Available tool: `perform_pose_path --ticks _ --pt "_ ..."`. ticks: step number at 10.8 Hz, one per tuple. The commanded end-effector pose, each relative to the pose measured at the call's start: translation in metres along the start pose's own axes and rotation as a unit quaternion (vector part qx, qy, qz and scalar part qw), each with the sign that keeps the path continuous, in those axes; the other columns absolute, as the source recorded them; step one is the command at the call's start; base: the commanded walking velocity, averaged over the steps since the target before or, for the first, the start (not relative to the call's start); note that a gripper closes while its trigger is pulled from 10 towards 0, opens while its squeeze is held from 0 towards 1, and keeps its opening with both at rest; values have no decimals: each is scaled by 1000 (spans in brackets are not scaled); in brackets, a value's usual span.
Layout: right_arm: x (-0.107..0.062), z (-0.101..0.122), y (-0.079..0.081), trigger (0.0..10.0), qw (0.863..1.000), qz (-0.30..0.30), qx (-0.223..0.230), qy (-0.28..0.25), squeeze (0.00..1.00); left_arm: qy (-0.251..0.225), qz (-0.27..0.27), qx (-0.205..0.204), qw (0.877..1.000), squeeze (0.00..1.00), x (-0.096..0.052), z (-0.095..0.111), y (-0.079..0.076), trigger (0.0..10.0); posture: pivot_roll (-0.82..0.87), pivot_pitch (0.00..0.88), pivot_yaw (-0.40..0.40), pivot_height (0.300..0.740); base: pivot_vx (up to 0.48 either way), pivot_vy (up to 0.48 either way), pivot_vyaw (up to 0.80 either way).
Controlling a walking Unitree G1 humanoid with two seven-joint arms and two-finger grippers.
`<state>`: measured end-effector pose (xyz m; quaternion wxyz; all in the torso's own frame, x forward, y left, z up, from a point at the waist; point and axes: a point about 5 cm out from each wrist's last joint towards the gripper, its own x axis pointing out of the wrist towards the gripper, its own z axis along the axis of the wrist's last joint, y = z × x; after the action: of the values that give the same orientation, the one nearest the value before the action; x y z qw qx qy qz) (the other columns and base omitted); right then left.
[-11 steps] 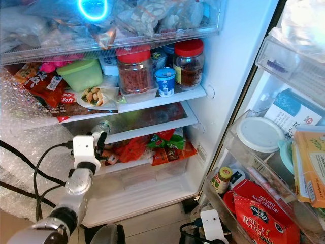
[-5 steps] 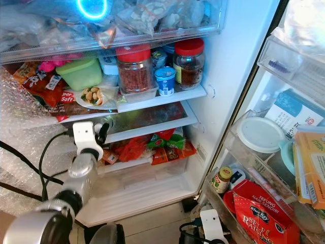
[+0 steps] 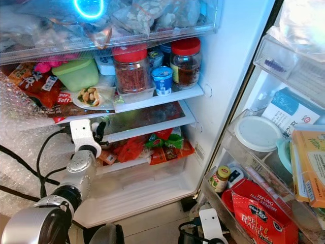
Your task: Restocking fridge
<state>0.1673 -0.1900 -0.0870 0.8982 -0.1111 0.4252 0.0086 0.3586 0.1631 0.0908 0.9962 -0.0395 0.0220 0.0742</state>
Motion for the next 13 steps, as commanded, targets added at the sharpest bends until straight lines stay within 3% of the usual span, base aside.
perform_pose_path --ticks 1,2,3,4,5,6,7,8,9,11,13 --pt "-8 -28 5 10000 999 8 -4 53 0 55 31 5 998 0 -8 -22 13 10000 -126 63 14 639 0 0 0" --pt "-8 -28 4 10000 999 8 -4 53 0 54 42 7 998 490 -8 -22 16 10000 -126 62 13 639 0 0 0" --pt "-8 -28 4 10000 999 7 -4 52 0 54 60 9 997 376 -7 -20 21 10000 -125 60 12 639 0 0 0" --pt "-8 -27 5 10000 999 8 -5 51 0 51 76 12 996 0 -5 -17 24 10000 -126 59 12 639 0 0 0" --pt "-7 -26 5 10000 999 9 -7 49 0 46 90 6 995 0 -4 -14 28 10000 -123 58 10 639 0 0 0" --pt "-7 -26 5 10000 999 10 -7 48 0 44 94 7 995 118 -2 -12 29 10000 -122 55 11 639 0 0 0" --pt "-7 -25 6 10000 999 10 -7 46 0 36 98 11 994 141 -1 -9 30 10000 -125 55 13 639 0 0 0" --pt "-7 -24 6 10000 999 8 -6 45 0 15 93 21 995 0 0 -2 27 10000 -126 55 14 639 0 0 0" --pt "-7 -24 6 10000 999 7 -5 44 0 -25 54 31 998 0 3 8 16 10000 -122 57 14 639 0 0 0" --pt "-7 -24 7 10000 999 8 -2 43 0 -92 -22 127 987 0 -4 14 -4 10000 -118 59 20 639 0 0 0" --pt "-7 -24 8 10000 999 9 -2 44 0 -86 -62 142 984 0 -10 5 -10 10000 -113 59 21 639 0 0 0"
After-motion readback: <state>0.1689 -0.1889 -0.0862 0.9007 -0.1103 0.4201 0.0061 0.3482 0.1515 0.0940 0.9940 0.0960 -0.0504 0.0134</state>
